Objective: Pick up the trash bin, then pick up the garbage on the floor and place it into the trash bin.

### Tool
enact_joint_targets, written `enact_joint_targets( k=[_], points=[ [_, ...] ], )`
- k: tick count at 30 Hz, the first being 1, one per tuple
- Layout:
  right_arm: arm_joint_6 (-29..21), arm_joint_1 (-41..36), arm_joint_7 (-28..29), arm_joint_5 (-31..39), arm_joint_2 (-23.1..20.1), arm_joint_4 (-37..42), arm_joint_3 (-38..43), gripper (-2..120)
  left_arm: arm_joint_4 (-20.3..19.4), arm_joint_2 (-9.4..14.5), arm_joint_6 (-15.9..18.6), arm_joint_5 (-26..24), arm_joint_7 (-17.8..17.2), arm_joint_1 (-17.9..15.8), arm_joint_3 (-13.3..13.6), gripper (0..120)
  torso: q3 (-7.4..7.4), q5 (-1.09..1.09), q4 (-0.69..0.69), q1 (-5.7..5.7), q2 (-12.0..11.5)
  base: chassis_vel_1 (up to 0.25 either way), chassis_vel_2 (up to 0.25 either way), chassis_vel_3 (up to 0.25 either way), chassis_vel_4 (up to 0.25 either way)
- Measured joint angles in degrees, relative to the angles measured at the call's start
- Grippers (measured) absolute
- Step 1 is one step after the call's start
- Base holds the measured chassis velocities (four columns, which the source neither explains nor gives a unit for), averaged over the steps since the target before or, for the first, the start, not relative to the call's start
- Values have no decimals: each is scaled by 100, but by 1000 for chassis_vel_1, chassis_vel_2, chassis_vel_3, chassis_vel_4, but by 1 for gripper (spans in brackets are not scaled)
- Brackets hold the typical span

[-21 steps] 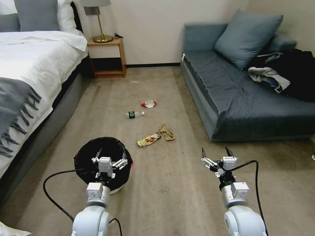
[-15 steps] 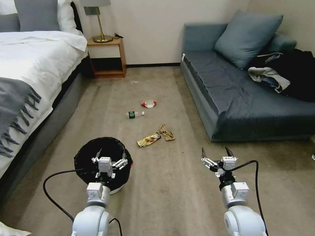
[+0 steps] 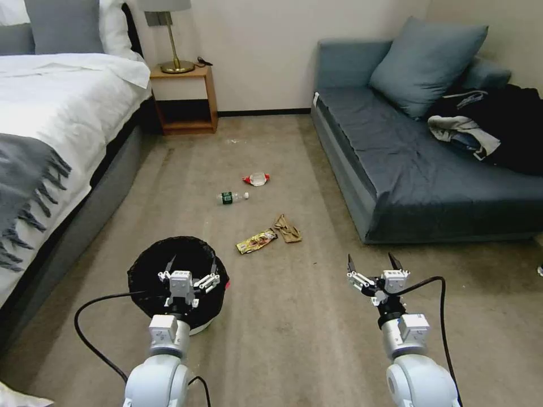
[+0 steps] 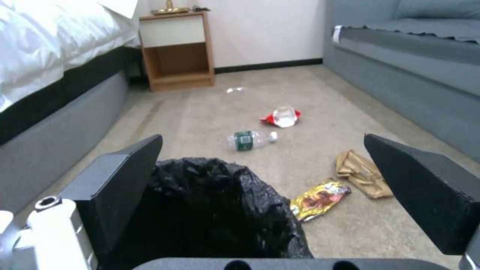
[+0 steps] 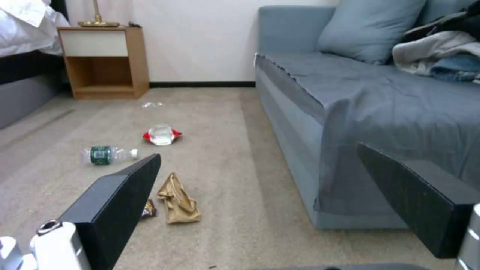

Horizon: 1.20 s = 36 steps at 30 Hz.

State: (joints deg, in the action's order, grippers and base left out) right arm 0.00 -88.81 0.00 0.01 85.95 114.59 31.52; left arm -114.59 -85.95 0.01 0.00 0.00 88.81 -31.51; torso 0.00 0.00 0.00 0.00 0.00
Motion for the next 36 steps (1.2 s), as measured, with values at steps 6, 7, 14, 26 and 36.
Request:
enact_joint_targets(
  k=[6,7,14,26,36],
  points=[
    [54,-114,-16,104,-73,240,45,100,-327,361,70,-372,-124,8,118,100,0,1,0,0,0,0,0,0,0],
    [54,-114,-16,104,-73,240,45,100,-327,361,70,-372,-124,8,118,100,0,1,0,0,0,0,0,0,0],
    [377,-695,-151,676,-469,1495,305,100,-1350,1516,352,-1608,-595,55,526,100,0,-1,0,0,0,0,0,0,0],
    [713,-1126,-548,1453,-1208,2250,512,100,-2564,3077,657,-3243,-1084,334,846,100,0,5,0,0,0,0,0,0,0],
    [692,-953,-594,1461,-1411,1946,390,100,-2526,3124,713,-3270,-1284,424,695,100,0,0,0,0,0,0,0,0,0]
  ],
)
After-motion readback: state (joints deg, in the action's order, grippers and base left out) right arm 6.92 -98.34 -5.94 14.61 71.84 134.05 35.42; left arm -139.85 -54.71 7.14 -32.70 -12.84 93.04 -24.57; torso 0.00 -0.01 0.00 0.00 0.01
